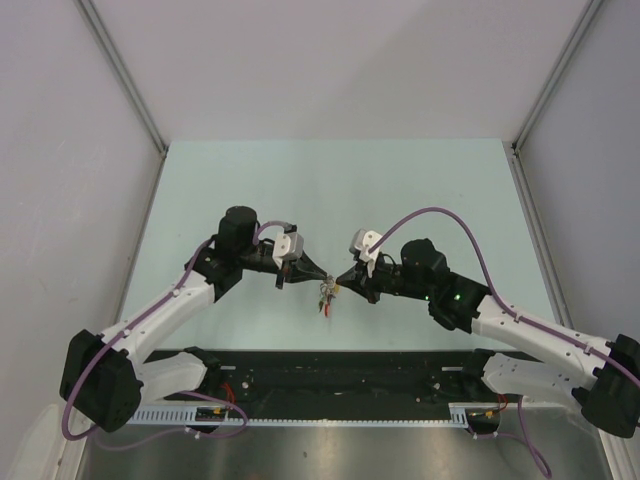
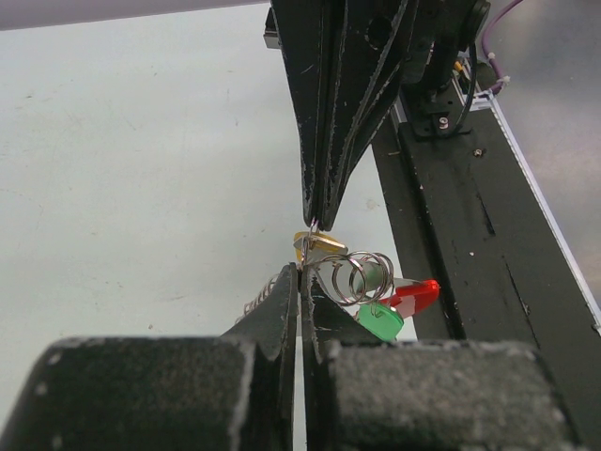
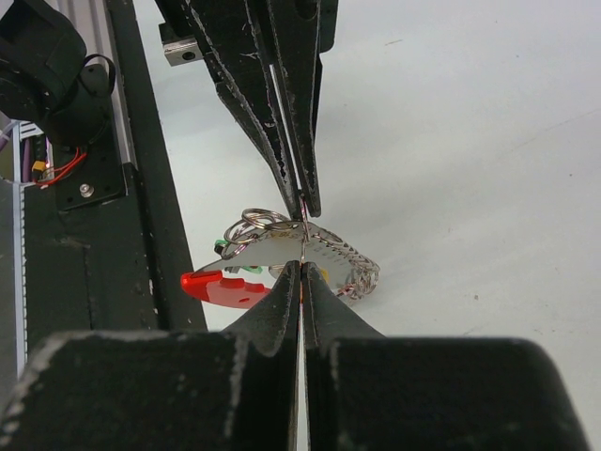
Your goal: Put the keys on the keyring
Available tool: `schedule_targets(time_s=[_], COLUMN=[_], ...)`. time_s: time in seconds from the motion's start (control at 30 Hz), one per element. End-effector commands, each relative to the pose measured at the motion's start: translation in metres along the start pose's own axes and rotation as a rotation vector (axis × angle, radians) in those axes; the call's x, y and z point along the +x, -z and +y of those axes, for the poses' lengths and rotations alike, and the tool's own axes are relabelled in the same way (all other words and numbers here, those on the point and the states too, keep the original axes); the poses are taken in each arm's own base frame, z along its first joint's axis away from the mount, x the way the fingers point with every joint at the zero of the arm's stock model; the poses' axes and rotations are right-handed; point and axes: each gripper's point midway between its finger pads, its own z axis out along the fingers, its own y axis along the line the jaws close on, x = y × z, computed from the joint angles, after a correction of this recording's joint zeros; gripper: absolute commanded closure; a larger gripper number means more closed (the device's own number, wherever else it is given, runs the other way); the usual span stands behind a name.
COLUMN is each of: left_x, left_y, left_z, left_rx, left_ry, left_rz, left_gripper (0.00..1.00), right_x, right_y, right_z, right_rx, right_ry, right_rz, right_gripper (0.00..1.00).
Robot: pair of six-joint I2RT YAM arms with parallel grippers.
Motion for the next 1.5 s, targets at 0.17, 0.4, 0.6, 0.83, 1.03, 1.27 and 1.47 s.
schedule_targets(time_s=[0.17, 0.4, 0.6, 0.83, 1.03, 1.27, 1.47], left_x=[-0.021, -0.021, -0.02, -0.018, -0.017, -0.018, -0.017], left_y=[0.003, 0.002, 0.003, 0.002, 0.002, 0.004, 0.004], left_z=[-0.003, -0.002, -0.002, -0.002, 0.002, 0.006, 0.006], left_rx=[0.034, 0.038, 0.037, 0.043, 0.023, -0.014, -0.011], left_ry=[-0.051, -0.042, -0.038, -0.031, -0.027, -0.04, -0.037], left_rz=[-0.037, -0.037, -0.035, -0.027, -0.019, -0.018, -0.019], left_gripper=[1.0, 1.0, 1.0, 0.99, 1.0, 1.0, 1.0], right_x=[-0.014, -0.014, -0.013, -0.014, -0.014, -0.012, -0.012], right_y=[0.002, 0.003, 0.002, 0.002, 0.003, 0.002, 0.002], right_z=[-0.002, -0.004, -0.005, -0.003, -0.001, -0.001, -0.001], right_rx=[0.025, 0.043, 0.054, 0.043, 0.034, 0.037, 0.034], right_ry=[0.052, 0.066, 0.067, 0.073, 0.082, 0.079, 0.079], right_rz=[-0.034, -0.028, -0.026, -0.029, -0.028, -0.022, -0.022], right_gripper=[1.0, 1.0, 1.0, 1.0, 1.0, 1.0, 1.0])
